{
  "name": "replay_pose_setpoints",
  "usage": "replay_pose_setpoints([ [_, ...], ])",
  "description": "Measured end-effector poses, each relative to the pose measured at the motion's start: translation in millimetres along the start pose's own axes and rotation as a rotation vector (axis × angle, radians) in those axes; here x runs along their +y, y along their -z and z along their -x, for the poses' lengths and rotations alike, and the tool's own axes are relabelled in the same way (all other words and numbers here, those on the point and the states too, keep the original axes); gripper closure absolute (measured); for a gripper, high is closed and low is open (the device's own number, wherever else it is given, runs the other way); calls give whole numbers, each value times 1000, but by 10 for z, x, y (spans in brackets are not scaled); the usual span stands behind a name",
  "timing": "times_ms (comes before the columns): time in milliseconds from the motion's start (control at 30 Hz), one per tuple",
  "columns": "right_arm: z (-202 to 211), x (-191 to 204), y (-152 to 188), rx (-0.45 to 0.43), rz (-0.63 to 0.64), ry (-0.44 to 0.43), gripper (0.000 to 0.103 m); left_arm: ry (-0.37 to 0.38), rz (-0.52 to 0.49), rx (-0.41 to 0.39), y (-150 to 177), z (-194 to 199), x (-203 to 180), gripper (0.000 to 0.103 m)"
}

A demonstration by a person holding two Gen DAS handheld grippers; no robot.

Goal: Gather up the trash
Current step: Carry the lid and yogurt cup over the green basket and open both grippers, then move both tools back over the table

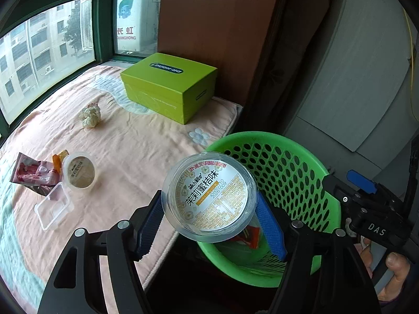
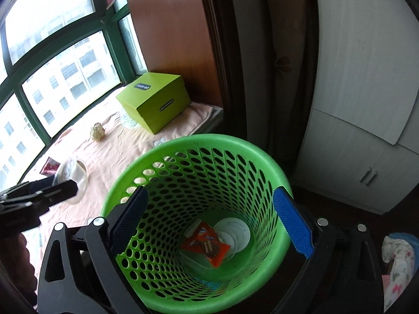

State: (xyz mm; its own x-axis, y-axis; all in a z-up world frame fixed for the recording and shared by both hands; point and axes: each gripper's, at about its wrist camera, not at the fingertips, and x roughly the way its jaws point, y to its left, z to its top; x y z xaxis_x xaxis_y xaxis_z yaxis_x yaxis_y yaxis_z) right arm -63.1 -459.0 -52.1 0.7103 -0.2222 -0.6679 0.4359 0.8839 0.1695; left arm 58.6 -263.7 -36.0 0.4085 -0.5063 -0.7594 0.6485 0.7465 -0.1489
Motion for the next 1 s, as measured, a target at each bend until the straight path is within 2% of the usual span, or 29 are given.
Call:
replay_pose_setpoints([
  [300, 56, -126, 9, -10, -32, 4, 8, 2, -36, 23, 20, -99, -207, 36],
  [533, 60, -157, 15, -9, -40, 0, 8, -5, -50, 23, 28, -117, -294, 27],
  [1000, 53, -65, -1, -4, -24, -17, 8, -66, -50, -11, 52, -19, -221, 22],
])
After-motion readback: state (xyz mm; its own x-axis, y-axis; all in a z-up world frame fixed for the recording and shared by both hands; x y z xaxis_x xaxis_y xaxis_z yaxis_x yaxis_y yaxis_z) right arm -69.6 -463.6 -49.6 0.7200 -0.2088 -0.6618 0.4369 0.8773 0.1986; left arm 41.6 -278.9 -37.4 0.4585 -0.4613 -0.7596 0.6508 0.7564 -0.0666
